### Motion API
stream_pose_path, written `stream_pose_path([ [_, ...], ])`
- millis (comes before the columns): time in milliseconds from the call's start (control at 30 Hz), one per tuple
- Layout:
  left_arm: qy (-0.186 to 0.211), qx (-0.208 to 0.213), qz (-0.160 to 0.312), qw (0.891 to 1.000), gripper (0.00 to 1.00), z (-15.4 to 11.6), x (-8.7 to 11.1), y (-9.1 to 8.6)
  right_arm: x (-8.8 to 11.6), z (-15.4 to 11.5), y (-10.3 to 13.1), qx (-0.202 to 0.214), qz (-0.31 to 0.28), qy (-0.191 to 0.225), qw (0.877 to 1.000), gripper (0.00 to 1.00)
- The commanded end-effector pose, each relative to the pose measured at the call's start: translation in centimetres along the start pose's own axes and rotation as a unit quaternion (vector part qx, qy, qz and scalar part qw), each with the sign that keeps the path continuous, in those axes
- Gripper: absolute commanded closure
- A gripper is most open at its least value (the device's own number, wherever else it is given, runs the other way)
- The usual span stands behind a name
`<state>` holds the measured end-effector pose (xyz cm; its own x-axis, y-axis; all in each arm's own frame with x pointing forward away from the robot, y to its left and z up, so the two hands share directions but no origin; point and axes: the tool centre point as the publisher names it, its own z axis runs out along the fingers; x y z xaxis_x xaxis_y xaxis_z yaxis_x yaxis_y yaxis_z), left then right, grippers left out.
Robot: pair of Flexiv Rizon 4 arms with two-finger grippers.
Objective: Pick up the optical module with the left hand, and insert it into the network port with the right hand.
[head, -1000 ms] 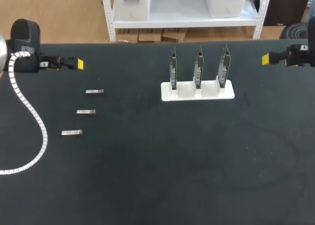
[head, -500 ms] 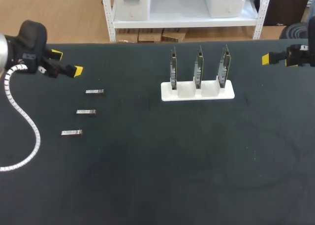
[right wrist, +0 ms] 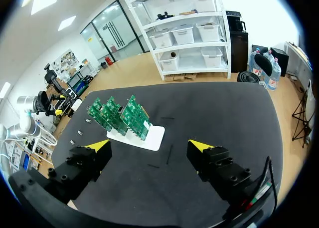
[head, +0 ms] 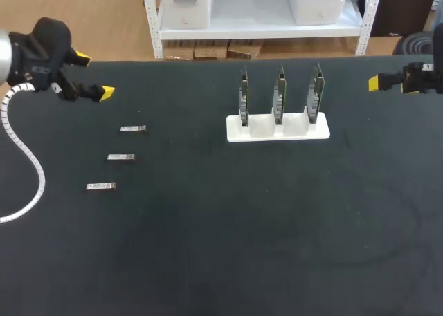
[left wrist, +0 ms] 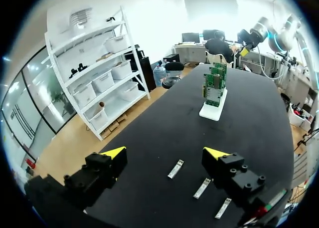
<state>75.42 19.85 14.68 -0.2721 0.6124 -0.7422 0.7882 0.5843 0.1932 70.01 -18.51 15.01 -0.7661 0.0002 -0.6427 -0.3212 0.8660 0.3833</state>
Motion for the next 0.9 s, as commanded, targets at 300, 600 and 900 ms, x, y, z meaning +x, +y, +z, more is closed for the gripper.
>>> stream_pose_path([
  [300,0.065,-0.062,0.145,0.985,0.0,0.1,-0.6,2.4,0.0,0.0,0.0,0.0,0.0,0.0,1.0,0.0],
  [600,0.136,-0.057,0.273,0.951,0.0,0.6,-0.9,1.5,0.0,0.0,0.0,0.0,0.0,0.0,1.0,0.0],
  [900,0.214,0.024,0.386,0.897,0.0,0.7,-0.3,1.3,0.0,0.0,0.0,0.0,0.0,0.0,1.0,0.0],
])
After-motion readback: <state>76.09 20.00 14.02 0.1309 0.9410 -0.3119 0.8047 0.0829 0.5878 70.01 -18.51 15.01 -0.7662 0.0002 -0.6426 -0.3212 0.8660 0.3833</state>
